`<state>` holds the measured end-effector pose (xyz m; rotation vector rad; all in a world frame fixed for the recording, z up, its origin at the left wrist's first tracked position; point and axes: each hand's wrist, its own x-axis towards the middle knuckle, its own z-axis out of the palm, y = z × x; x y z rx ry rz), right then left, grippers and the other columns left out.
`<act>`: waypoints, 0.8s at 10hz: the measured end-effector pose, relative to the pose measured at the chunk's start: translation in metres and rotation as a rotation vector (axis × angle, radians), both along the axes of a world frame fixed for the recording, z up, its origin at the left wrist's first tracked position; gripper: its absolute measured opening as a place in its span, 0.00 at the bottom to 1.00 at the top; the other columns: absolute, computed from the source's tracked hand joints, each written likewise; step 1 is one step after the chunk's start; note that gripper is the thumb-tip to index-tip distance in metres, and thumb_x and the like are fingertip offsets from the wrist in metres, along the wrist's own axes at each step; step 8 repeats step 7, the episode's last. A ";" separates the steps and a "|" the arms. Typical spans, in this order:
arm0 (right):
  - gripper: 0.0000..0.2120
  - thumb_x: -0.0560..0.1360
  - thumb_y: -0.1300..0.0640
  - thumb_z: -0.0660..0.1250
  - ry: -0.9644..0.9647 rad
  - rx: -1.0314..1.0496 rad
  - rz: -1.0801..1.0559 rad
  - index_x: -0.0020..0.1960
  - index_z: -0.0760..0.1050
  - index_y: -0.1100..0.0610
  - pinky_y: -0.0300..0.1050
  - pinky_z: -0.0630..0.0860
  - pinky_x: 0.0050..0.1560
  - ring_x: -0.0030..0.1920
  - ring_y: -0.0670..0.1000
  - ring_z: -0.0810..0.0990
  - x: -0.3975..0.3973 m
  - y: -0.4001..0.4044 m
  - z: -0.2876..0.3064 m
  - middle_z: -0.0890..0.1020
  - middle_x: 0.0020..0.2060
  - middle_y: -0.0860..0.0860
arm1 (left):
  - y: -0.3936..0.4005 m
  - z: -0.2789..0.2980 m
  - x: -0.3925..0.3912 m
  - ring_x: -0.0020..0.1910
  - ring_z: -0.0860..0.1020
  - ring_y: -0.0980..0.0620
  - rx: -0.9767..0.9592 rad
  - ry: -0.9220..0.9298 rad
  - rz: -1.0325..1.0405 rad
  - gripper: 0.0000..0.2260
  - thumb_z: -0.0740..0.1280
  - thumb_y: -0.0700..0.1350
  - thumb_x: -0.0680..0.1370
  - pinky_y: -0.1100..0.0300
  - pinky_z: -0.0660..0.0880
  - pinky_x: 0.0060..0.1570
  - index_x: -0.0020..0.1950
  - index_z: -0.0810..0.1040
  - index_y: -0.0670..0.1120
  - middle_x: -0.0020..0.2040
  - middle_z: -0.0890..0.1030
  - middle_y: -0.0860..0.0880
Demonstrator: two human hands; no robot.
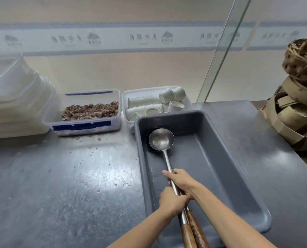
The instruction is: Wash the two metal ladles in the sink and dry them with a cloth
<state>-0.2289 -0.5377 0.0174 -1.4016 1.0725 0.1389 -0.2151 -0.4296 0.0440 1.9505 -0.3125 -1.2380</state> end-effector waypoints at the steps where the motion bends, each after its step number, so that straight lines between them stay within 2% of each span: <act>1: 0.23 0.76 0.43 0.73 0.018 -0.042 0.015 0.52 0.77 0.65 0.49 0.80 0.44 0.35 0.50 0.81 0.001 -0.003 -0.002 0.84 0.36 0.51 | -0.002 -0.002 0.002 0.33 0.80 0.53 0.026 0.030 0.029 0.11 0.72 0.46 0.65 0.63 0.73 0.28 0.45 0.80 0.46 0.38 0.82 0.49; 2: 0.26 0.76 0.41 0.72 0.054 -0.100 0.065 0.57 0.77 0.65 0.47 0.79 0.49 0.40 0.49 0.81 0.004 -0.002 -0.001 0.87 0.42 0.51 | -0.001 -0.005 0.004 0.38 0.82 0.52 0.043 0.041 0.036 0.18 0.73 0.48 0.64 0.61 0.75 0.31 0.50 0.75 0.46 0.43 0.83 0.48; 3: 0.24 0.78 0.43 0.70 0.076 -0.121 0.073 0.57 0.76 0.64 0.41 0.74 0.41 0.36 0.46 0.76 0.006 0.001 0.000 0.86 0.46 0.53 | -0.001 -0.005 0.007 0.44 0.83 0.52 0.072 0.022 0.044 0.28 0.74 0.51 0.62 0.56 0.82 0.39 0.57 0.70 0.46 0.49 0.81 0.47; 4: 0.27 0.76 0.39 0.70 0.083 -0.133 0.062 0.56 0.76 0.64 0.45 0.76 0.42 0.37 0.48 0.77 0.006 0.006 0.000 0.85 0.45 0.54 | 0.003 -0.004 0.009 0.47 0.83 0.51 0.081 -0.008 0.021 0.34 0.74 0.53 0.61 0.53 0.83 0.46 0.62 0.66 0.44 0.51 0.79 0.47; 5: 0.26 0.75 0.36 0.68 0.122 -0.154 0.107 0.49 0.75 0.61 0.48 0.75 0.42 0.36 0.49 0.74 0.001 0.010 0.009 0.78 0.38 0.51 | 0.011 0.001 0.010 0.51 0.82 0.50 0.094 -0.141 -0.067 0.42 0.73 0.60 0.58 0.51 0.82 0.50 0.66 0.64 0.43 0.53 0.79 0.48; 6: 0.25 0.75 0.34 0.66 0.101 -0.212 0.178 0.47 0.74 0.58 0.48 0.70 0.44 0.39 0.51 0.74 -0.005 0.008 0.020 0.75 0.39 0.51 | 0.017 0.006 0.011 0.55 0.79 0.50 0.049 -0.299 -0.204 0.41 0.70 0.65 0.59 0.52 0.79 0.54 0.65 0.65 0.45 0.55 0.78 0.50; 7: 0.31 0.79 0.39 0.65 0.078 -0.374 0.227 0.72 0.71 0.61 0.51 0.71 0.65 0.68 0.56 0.75 -0.012 0.008 0.036 0.77 0.67 0.57 | 0.023 0.023 0.012 0.63 0.75 0.47 0.010 -0.405 -0.327 0.44 0.68 0.67 0.61 0.55 0.75 0.59 0.72 0.62 0.47 0.63 0.73 0.48; 8: 0.31 0.79 0.39 0.65 0.078 -0.374 0.227 0.72 0.71 0.61 0.51 0.71 0.65 0.68 0.56 0.75 -0.012 0.008 0.036 0.77 0.67 0.57 | 0.023 0.023 0.012 0.63 0.75 0.47 0.010 -0.405 -0.327 0.44 0.68 0.67 0.61 0.55 0.75 0.59 0.72 0.62 0.47 0.63 0.73 0.48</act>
